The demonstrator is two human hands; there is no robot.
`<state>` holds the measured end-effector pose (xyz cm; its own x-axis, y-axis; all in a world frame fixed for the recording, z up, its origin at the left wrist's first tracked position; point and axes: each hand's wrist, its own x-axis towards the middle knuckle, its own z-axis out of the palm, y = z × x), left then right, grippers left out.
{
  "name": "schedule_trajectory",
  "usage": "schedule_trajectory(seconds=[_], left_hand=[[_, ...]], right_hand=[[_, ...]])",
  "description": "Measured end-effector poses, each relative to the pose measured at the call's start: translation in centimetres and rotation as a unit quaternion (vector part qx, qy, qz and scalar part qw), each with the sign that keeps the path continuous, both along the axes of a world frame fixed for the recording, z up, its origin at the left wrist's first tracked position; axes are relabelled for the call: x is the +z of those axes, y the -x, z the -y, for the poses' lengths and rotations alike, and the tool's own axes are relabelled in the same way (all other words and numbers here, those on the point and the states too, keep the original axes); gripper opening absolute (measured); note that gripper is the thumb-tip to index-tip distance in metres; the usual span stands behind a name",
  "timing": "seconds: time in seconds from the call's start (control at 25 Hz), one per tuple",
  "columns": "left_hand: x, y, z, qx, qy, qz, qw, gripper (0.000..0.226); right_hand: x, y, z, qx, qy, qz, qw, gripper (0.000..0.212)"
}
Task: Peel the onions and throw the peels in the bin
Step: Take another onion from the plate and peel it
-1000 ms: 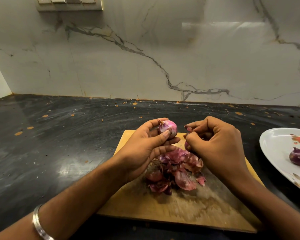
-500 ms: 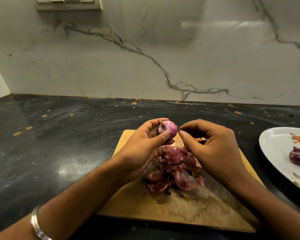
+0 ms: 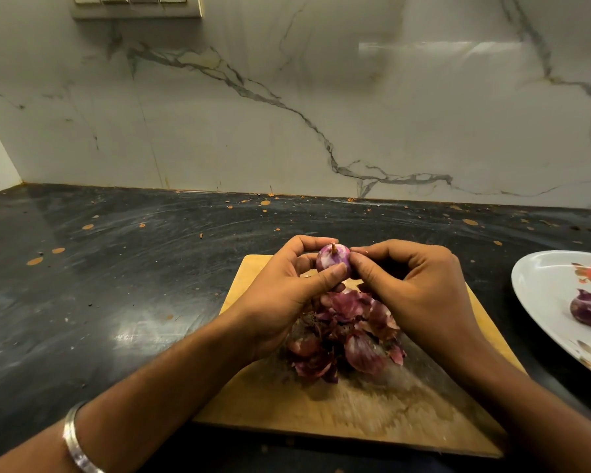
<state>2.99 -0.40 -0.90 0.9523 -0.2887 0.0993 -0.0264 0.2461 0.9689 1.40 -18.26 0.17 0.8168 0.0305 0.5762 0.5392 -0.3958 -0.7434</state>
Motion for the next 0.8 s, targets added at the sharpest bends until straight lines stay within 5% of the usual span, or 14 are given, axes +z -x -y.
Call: schedule_trajectory(seconds=[0.52, 0.8], left_hand=[[-0.57, 0.03, 0.23, 0.029, -0.053, 0.053, 0.997, 0.046], [-0.41, -0.41, -0.22, 0.021, -0.005, 0.003, 1.0, 0.045]], right_hand=[[0.3, -0.02, -0.2, -0.07, 0.068, 0.047, 0.994, 0.007], [0.61, 0.06, 0.09, 0.001, 0.025, -0.014, 1.0, 0.009]])
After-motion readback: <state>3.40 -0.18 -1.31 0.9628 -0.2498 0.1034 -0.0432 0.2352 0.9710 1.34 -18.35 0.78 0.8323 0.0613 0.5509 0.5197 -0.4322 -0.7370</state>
